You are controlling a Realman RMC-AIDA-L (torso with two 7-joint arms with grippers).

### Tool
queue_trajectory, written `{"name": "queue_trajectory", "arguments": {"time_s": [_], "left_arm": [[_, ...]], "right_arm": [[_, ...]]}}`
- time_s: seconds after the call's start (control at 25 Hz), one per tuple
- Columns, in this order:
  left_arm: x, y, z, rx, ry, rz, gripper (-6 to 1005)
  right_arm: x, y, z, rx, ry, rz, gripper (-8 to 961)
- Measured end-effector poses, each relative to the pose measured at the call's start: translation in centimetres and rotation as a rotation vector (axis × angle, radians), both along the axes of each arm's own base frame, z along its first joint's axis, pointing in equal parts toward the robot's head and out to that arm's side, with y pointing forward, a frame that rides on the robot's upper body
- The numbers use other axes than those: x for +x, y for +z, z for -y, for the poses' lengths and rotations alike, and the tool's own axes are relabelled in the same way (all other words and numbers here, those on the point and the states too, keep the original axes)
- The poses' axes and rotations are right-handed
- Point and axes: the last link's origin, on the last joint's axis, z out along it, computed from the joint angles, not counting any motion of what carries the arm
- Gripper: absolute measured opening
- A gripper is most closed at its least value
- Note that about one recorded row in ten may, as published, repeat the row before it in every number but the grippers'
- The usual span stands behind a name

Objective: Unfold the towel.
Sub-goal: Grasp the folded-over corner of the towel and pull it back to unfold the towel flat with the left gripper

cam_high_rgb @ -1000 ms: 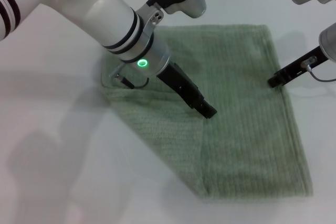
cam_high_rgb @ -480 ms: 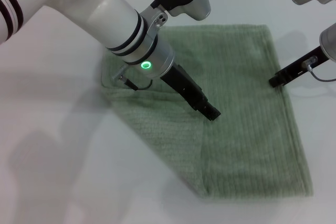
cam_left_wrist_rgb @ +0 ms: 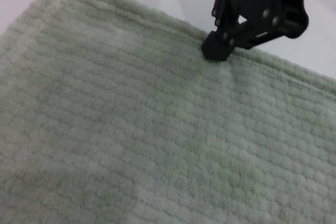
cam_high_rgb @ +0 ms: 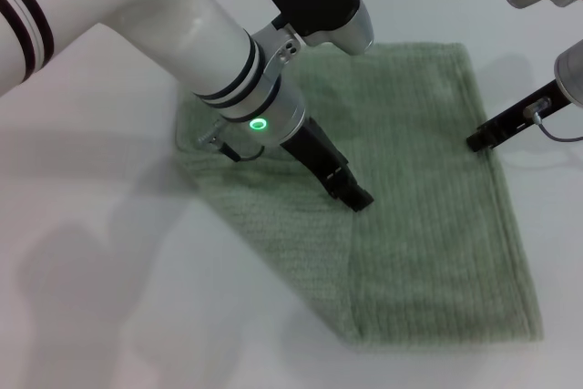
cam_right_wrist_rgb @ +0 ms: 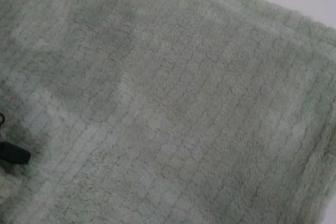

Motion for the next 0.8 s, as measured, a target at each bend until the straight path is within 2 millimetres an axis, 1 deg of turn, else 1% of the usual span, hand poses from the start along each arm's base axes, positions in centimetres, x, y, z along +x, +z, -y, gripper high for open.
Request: {"name": "queue_trajectory", "arguments": {"time_s": [0.12,0.36,0.56,0.8], "left_arm": [[0.01,0.03,-0.08,0.005,-0.002,0.004,710],[-0.16,0.03,-0.07,0.007,-0.006,0.0,473],[-0.32,0.16,-0.16,0.008,-0.011,-0.001,230],[-0.42,0.71,-0.14,-0.001,-0.023,0.024,142]], "right_arm": [[0.0,0.0,0.0,0.0,0.0,0.0,-1],[0.0,0.0,-0.01,0.0,0.0,0.0,-2],[0.0,0.01,-0.05,0.003,0.001,0.001,-2],[0.01,0.02,-0.07,0.005,0.002,0.001,-2]]}}
